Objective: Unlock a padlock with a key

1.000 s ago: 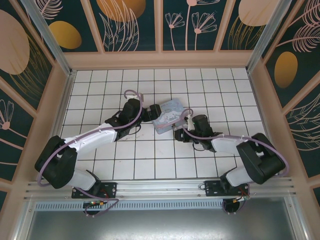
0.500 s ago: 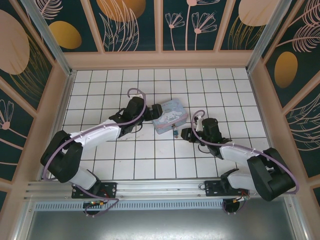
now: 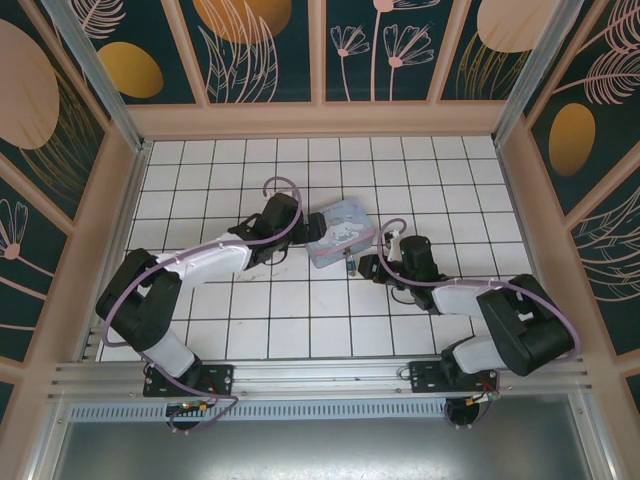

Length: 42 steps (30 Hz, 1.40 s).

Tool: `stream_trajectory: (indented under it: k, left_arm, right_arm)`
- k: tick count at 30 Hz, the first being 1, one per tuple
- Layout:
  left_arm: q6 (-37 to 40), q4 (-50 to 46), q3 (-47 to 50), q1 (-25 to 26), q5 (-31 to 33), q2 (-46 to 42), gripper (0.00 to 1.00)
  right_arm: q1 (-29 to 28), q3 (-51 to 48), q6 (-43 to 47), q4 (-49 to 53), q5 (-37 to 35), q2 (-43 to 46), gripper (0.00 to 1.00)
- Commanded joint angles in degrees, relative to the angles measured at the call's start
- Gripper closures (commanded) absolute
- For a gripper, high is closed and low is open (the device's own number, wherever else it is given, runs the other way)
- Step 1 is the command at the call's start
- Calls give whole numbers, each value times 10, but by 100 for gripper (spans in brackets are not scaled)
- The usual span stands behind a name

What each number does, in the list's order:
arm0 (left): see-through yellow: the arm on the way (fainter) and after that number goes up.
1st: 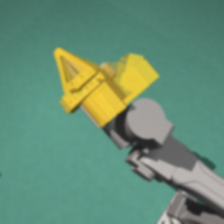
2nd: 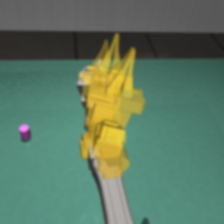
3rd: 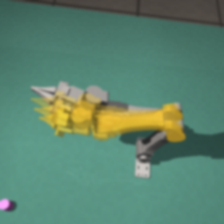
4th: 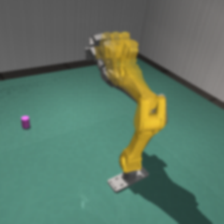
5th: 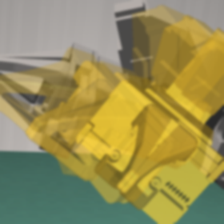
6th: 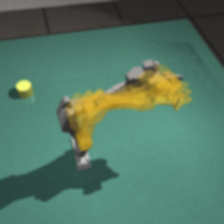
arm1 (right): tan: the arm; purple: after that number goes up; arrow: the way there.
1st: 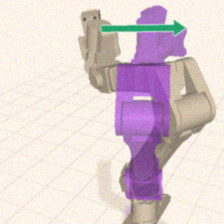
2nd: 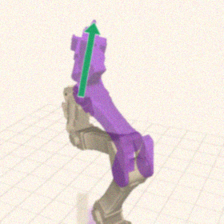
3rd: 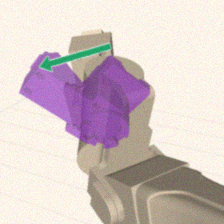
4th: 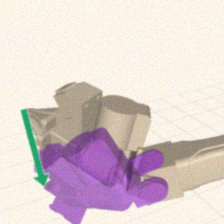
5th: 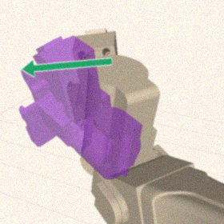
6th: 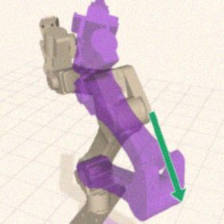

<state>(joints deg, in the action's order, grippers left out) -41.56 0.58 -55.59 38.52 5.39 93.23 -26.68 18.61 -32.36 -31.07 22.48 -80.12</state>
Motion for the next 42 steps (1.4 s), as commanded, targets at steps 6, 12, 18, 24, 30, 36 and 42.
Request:
stream_trajectory:
  k: [6,12,18,24,30,36,42]
  left_arm:
    - [8,-2,-19,-3,6,8,2]
    - [8,-2,-17,-3,6,8,2]
    - [8,0,-12,-4,4,5,2]
    - [6,5,-7,-3,2,5,2]
    - [5,10,-5,-3,0,3,1]
    - [7,10,-4,-3,1,1,1]
    - [17,3,-4,-3,7,-1,2]
  right_arm:
    - [-24,16,-6,-35,8,-46,64]
    - [-39,31,-7,-40,2,-73,66]
    - [-40,34,-7,-38,-8,-82,69]
    - [-40,42,-9,-36,-10,-89,71]
    - [-40,53,-9,-32,-10,-97,73]
    - [-40,57,-9,-30,-10,-103,84]
    - [-39,44,-13,-27,-13,-92,97]
